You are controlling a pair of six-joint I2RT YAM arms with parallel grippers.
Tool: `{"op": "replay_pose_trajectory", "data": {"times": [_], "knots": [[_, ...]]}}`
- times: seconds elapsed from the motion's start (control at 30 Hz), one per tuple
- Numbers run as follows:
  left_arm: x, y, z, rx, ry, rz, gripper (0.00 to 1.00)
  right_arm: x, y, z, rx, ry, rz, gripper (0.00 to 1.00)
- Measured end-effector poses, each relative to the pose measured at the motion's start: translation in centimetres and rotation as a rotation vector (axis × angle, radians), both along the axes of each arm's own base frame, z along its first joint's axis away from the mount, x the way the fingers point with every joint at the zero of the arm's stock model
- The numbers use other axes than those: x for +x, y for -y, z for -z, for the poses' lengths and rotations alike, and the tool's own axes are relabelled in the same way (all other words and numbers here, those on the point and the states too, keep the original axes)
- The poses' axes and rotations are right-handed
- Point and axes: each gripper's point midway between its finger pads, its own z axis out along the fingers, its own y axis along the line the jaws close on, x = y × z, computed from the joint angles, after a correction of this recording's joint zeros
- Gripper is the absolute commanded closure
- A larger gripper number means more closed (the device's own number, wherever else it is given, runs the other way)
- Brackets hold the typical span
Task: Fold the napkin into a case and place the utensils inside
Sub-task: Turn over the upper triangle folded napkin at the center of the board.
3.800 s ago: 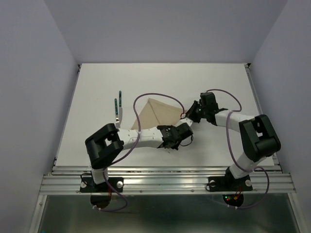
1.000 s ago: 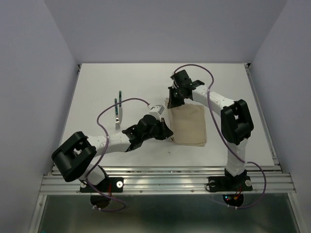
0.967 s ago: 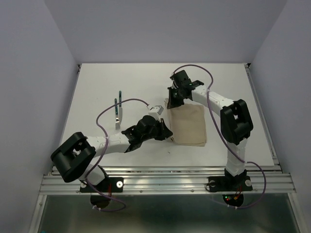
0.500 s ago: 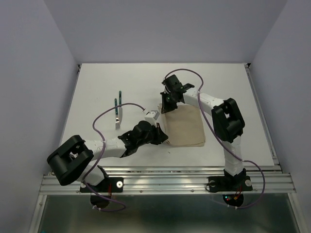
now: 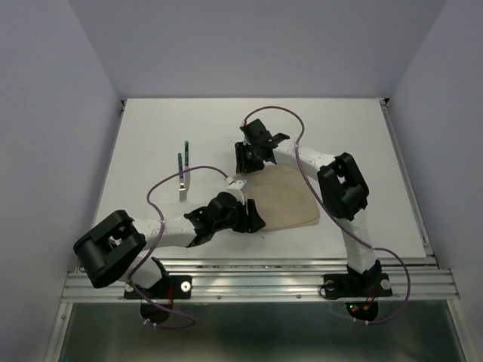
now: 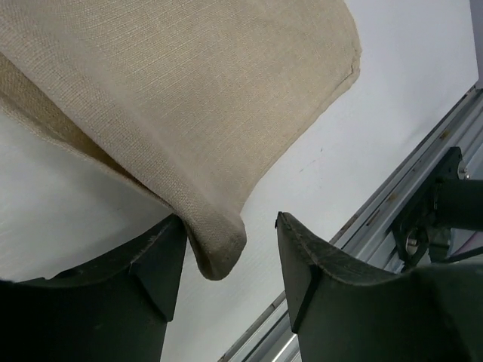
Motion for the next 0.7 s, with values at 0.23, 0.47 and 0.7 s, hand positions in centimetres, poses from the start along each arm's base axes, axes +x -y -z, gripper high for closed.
{"op": "replay_pose_trajectory", "data": {"times": [0.23,0.47,0.7], "knots": [[-0.5,-1.4,-3.0,-0.013,0.032,-0.025,0.38,1.7,0.9,-2.9,0.005,0.094,0.051,0.48],[0.8,-3.2,-7.3,-0.033,0.121,-0.109,0.42,5.0,9.0,-11.1,0.073,0.248,0.238,0.51],[5.2,-4.6,-7.7,0.015,0.106,-0.243,0.43,4.0,17.0,-9.9,0.035,0.241,0.394,0.55]]}}
